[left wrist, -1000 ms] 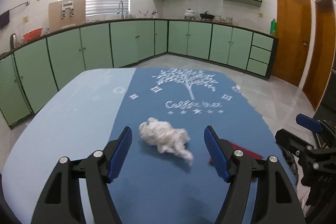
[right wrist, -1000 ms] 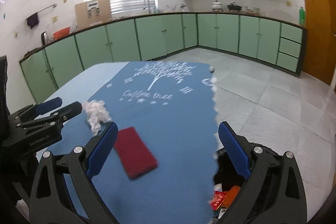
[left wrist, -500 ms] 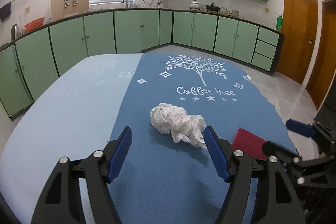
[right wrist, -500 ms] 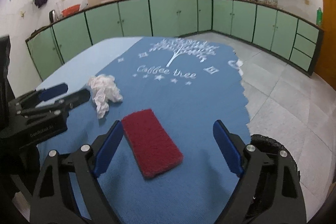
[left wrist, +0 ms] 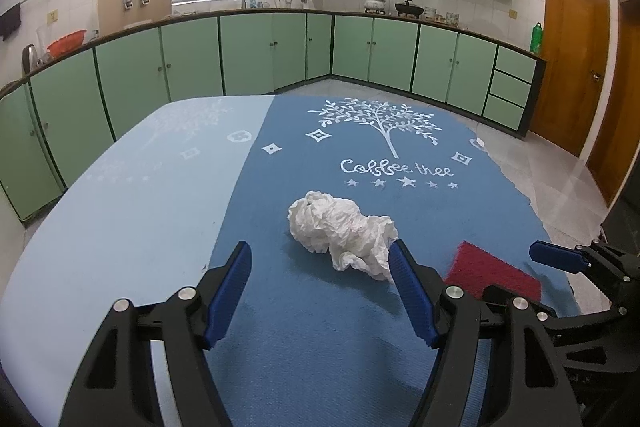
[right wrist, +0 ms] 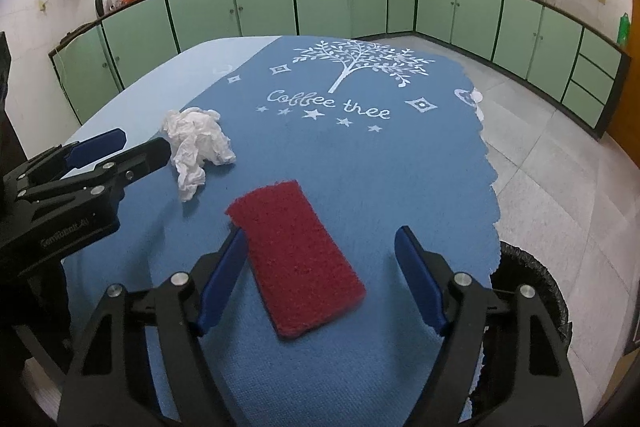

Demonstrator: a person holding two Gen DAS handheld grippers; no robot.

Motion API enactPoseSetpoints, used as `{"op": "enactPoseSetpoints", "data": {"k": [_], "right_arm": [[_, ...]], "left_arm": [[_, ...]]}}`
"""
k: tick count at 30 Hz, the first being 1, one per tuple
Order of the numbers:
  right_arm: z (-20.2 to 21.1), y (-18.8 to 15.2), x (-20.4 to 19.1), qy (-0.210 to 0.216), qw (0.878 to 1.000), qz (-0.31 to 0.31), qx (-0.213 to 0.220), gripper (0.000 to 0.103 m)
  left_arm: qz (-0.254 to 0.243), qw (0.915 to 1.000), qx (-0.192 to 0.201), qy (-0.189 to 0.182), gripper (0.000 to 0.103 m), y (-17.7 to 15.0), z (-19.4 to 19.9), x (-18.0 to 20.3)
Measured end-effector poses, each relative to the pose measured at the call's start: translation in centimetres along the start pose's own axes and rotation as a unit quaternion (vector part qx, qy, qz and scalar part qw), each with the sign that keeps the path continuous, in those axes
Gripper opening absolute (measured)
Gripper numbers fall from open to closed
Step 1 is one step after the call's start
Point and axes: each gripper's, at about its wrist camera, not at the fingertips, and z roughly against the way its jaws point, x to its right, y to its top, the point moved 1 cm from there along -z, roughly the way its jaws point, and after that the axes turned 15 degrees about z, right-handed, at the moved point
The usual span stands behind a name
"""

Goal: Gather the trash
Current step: 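Grasp the white tissue with the left tool while the right tool grasps the red pad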

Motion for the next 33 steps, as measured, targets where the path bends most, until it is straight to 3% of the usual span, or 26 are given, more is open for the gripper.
{"op": "enactPoseSetpoints", "data": {"k": [8, 11, 15, 20, 27, 33], "right_arm": [[-0.5, 0.1, -0.1, 0.01, 1.0, 0.004, -0.011, 0.072], [-0.7, 0.1, -0.3, 0.013, 1.0, 0.009, -0.014, 0.068], [-0.8, 0.0, -0.8, 0.02, 0.999, 0.023, -0.018, 0.057], [-0.5, -0.1, -0.7, 0.023, 0.999, 0.021, -0.011, 0.054], [0.7, -0.2, 1.4, -0.007, 0.999, -0.031, 0.016, 0.053], [1.1, 0.2, 2.4, -0.022, 0.999, -0.038, 0.024, 0.053]], "left_arm": [[-0.004, 1.0, 0.0, 0.003, 0.07, 0.0, -0.1, 0.2], [-0.005, 1.0, 0.0, 0.003, 0.07, 0.0, -0.1, 0.2], [-0.005, 1.0, 0.0, 0.004, 0.07, 0.0, -0.1, 0.3], [-0.007, 1.0, -0.001, 0.004, 0.07, -0.1, -0.2, 0.3], [-0.009, 0.9999, -0.006, -0.001, 0.07, -0.1, -0.6, 0.9], [-0.017, 0.9996, -0.021, 0.002, 0.07, 0.3, -1.9, 1.7]]}}
